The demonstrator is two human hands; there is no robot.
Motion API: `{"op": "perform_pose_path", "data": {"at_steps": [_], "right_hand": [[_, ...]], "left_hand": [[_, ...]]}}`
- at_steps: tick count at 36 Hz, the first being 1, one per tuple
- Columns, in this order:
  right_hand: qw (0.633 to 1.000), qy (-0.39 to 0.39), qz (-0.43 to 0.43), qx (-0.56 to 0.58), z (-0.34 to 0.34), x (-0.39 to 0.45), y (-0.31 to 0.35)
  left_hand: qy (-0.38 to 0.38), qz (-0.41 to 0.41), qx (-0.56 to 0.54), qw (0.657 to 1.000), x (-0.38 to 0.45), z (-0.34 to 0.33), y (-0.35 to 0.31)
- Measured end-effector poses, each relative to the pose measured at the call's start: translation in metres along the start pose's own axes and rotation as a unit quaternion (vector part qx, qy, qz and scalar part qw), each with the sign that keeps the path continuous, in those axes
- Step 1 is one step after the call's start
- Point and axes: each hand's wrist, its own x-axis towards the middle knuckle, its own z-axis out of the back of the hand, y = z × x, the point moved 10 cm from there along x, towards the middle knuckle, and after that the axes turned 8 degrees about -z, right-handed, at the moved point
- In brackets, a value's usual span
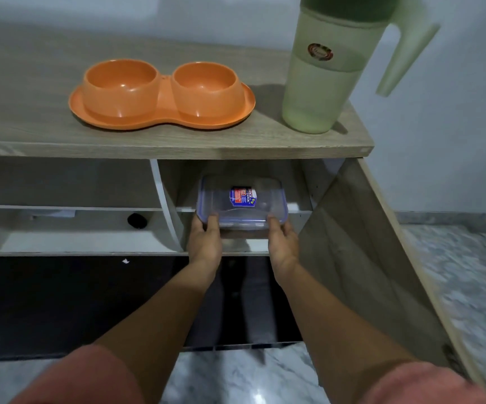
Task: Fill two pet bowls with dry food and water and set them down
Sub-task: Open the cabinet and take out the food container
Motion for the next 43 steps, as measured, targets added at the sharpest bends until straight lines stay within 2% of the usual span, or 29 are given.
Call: {"op": "perform_pose_path", "data": {"at_steps": [8,14,22,30,36,43], "right_hand": [[0.999,-0.027,-0.024,0.024,0.023,-0.076,-0.019],[0.999,-0.033,-0.019,0.025,0.035,-0.152,0.011],[0.999,-0.028,0.028,0.019,0.038,-0.243,0.095],[0.995,-0.017,0.099,0.006,0.024,-0.305,0.199],[0.989,-0.004,0.15,0.01,0.003,-0.322,0.264],[0.986,0.018,0.167,0.017,-0.025,-0.297,0.308]], "left_hand": [[0.021,0.0,0.024,0.999,-0.066,0.034,-0.018],[0.036,-0.005,0.029,0.999,-0.118,0.071,-0.064],[0.023,-0.06,0.011,0.998,-0.166,0.126,-0.166],[0.001,-0.125,-0.021,0.992,-0.174,0.171,-0.274],[-0.026,-0.167,-0.002,0.986,-0.159,0.196,-0.335],[-0.051,-0.18,-0.025,0.982,-0.115,0.197,-0.368]]}}
